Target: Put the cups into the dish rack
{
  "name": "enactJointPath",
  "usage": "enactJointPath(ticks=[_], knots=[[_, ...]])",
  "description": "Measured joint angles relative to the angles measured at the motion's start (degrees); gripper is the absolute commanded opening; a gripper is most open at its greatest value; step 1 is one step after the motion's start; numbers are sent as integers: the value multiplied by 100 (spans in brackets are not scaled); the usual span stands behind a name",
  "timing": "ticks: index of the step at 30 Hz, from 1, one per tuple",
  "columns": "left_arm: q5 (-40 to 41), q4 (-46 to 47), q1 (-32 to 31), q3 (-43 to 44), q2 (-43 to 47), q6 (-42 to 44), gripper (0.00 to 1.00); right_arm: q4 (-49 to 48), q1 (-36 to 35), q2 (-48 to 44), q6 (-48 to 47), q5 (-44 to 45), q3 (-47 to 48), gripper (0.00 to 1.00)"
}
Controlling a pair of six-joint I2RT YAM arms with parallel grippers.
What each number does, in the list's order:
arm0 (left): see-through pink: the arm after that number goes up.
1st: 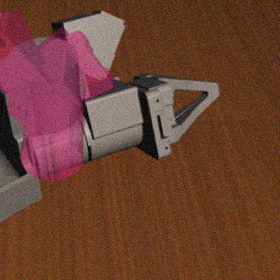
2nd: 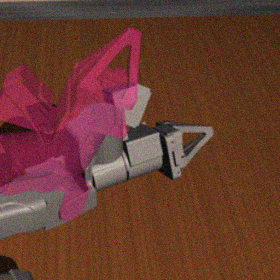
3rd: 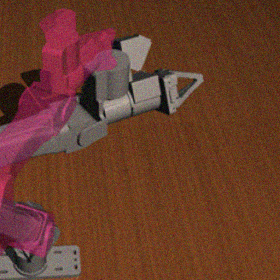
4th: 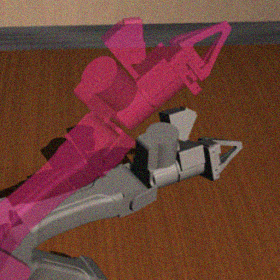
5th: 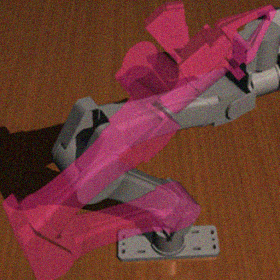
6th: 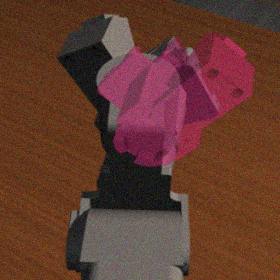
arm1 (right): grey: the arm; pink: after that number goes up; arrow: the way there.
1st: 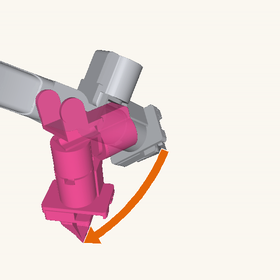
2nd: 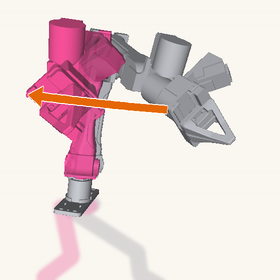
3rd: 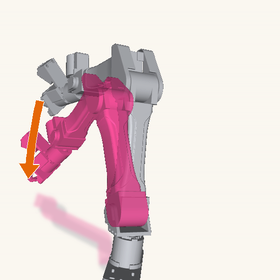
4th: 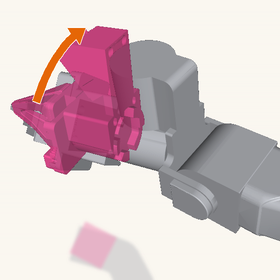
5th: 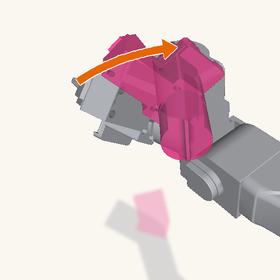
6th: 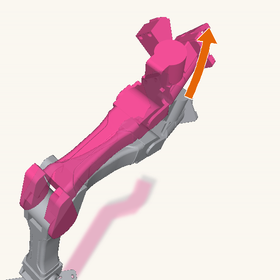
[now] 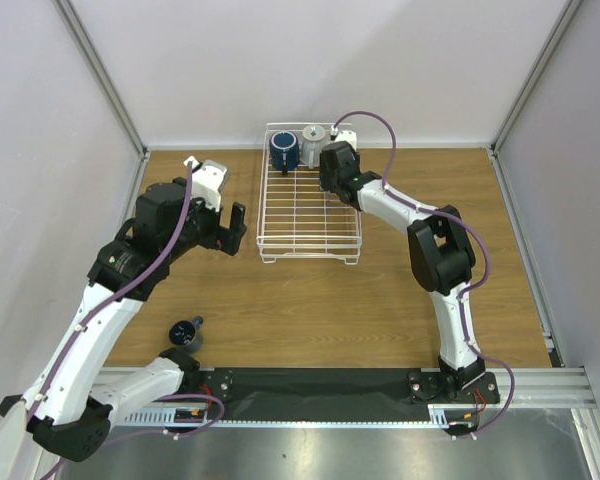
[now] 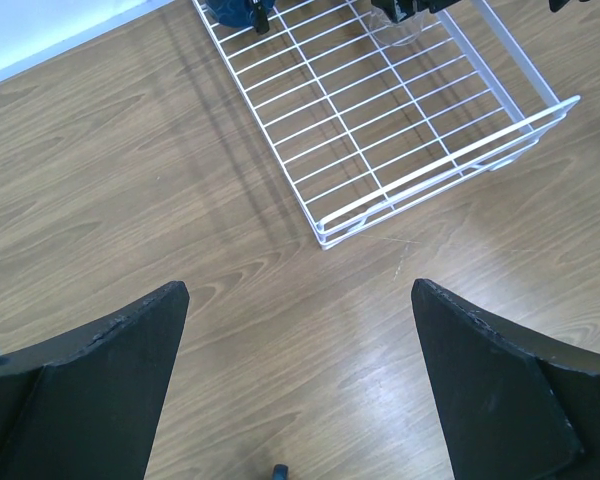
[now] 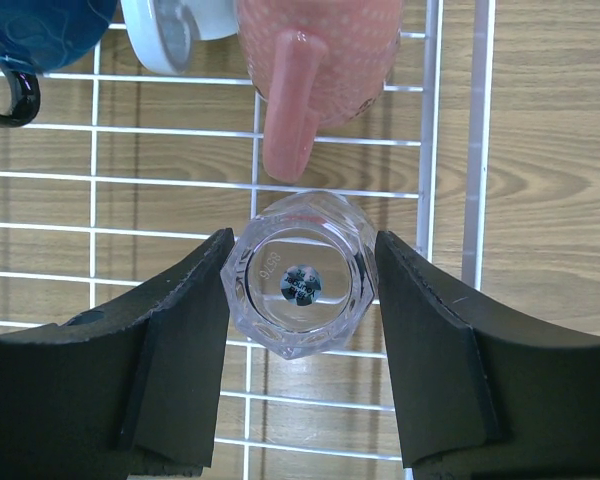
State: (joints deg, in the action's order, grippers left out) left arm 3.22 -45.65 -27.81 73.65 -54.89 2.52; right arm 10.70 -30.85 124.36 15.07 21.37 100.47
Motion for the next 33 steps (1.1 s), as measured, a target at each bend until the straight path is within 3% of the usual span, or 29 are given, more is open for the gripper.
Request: enactJointPath(ticks=[18,26,28,33], knots=[[111,0,-42,0,-39,59,100,-39,98,166,184,-24,157,24],[114,-44,-59,0,-109,59,100,0,96,166,208,-22,173,41],[114,-50,-59,4,-109,59,100,44,96,166,208,-20,201,52],[111,-63,-59,11,-109,59,100,133,79,168,203,24,234,63]])
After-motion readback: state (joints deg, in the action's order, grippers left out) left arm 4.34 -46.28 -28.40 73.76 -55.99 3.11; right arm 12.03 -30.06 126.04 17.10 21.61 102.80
